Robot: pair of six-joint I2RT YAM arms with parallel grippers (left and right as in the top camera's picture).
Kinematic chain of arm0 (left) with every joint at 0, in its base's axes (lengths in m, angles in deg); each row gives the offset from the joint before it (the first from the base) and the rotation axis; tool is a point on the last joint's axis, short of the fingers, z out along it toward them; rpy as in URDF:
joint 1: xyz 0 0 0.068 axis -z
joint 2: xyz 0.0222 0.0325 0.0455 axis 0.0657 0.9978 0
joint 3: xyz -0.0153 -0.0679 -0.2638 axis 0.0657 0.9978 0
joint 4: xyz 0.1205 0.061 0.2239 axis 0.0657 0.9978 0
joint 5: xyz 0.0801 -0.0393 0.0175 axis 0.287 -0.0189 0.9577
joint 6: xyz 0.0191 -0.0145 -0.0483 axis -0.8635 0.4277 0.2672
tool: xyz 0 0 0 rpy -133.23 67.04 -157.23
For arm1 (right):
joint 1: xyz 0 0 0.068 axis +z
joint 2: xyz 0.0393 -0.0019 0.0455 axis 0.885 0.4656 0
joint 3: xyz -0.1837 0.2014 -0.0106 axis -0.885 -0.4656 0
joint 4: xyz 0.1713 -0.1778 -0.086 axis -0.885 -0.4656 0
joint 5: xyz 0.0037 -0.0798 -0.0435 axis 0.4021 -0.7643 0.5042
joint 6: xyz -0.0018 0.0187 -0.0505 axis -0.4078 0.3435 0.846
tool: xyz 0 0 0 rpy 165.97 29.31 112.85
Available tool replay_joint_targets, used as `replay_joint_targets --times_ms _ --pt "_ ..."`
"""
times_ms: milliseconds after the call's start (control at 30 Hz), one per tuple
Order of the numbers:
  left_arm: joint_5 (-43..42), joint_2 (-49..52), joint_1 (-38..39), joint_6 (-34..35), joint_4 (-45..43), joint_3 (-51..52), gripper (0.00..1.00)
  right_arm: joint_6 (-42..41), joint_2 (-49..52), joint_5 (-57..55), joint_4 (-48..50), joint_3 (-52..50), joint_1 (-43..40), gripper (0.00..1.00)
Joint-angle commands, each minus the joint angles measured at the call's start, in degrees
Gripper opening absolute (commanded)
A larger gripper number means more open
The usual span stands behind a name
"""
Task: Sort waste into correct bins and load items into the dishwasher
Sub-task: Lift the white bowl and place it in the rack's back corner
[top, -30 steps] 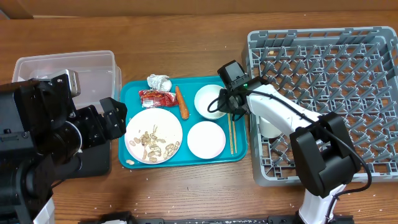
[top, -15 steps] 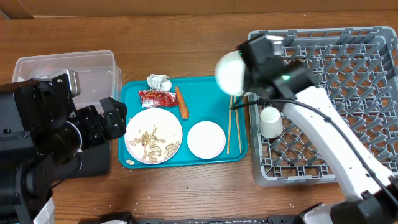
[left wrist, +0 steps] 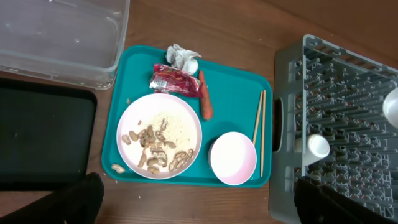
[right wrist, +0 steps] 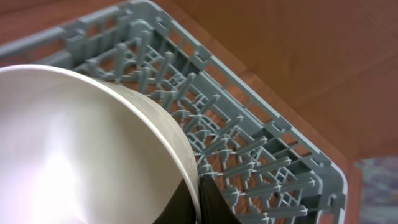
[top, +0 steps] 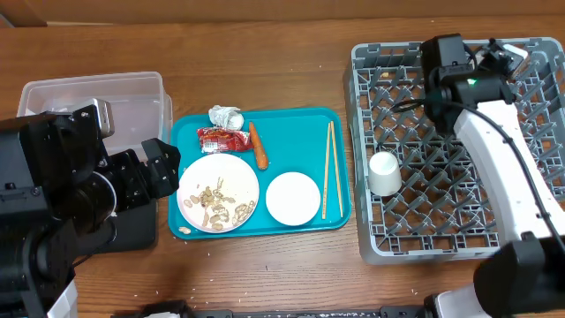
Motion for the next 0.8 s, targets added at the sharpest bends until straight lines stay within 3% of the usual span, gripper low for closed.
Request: replay_joint_targets --times_ms 0,333,767 --pt "-0.6 0.1 0.4 -0.5 -0.1 -0.9 1.0 -1.6 4.1 -2.8 1.2 -1.2 -0.6 0.04" --pt "-0.6 0.1 0.4 -0.5 -0.1 -0.9 1.0 -0.7 16.5 -10.8 0.9 -1.7 -0.4 0.04" --pt "-0.6 0.1 0.4 -0.5 -0.1 -0.9 1.0 1.6 17.2 -12.8 0.9 -1.7 5.9 0.04"
